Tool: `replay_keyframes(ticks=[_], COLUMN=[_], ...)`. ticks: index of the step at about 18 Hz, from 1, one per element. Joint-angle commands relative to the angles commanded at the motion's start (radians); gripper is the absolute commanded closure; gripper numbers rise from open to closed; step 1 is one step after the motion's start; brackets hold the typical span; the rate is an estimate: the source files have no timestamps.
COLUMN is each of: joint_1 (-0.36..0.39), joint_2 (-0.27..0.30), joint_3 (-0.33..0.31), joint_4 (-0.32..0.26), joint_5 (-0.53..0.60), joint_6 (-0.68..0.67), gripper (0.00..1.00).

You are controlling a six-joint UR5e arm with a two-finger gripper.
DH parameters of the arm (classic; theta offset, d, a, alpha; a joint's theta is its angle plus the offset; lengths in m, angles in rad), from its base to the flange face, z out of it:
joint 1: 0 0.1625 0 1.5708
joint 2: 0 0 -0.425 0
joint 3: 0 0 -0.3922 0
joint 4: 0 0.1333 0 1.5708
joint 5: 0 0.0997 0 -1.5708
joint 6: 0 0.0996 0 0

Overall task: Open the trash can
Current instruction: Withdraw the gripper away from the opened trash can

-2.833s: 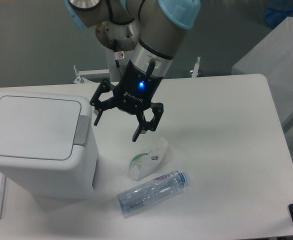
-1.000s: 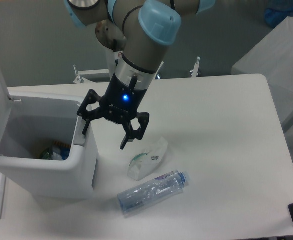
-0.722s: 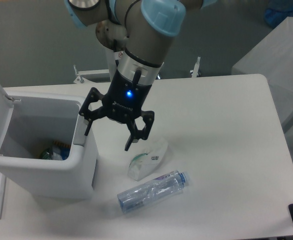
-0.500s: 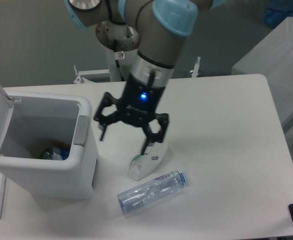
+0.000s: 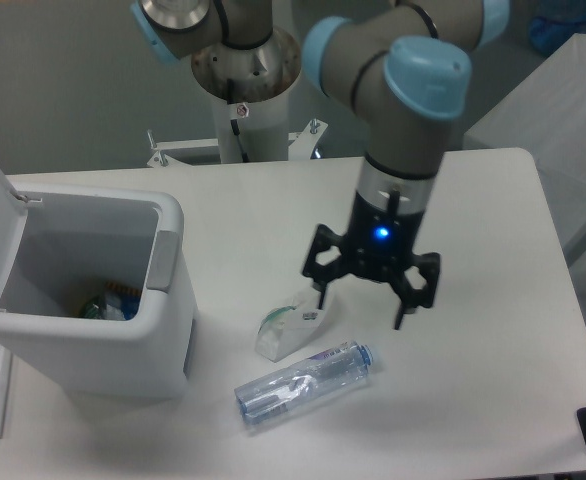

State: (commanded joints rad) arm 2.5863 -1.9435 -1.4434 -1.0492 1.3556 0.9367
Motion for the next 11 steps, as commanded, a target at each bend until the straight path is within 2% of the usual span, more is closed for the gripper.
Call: replay_keyframes(ticks=[2, 7, 11], joint_1=[-0.002, -0.002, -0.002], joint_2=[-0.002, -0.029, -0.029], joint_3=[-0.002, 0.008, -0.009], joint_4=[-0.009, -0.003, -0.012], joint_5=[0.054, 0.117, 0.148], joint_6=[0.097, 0.217, 0.248], gripper=[0.0, 0.0, 0.0])
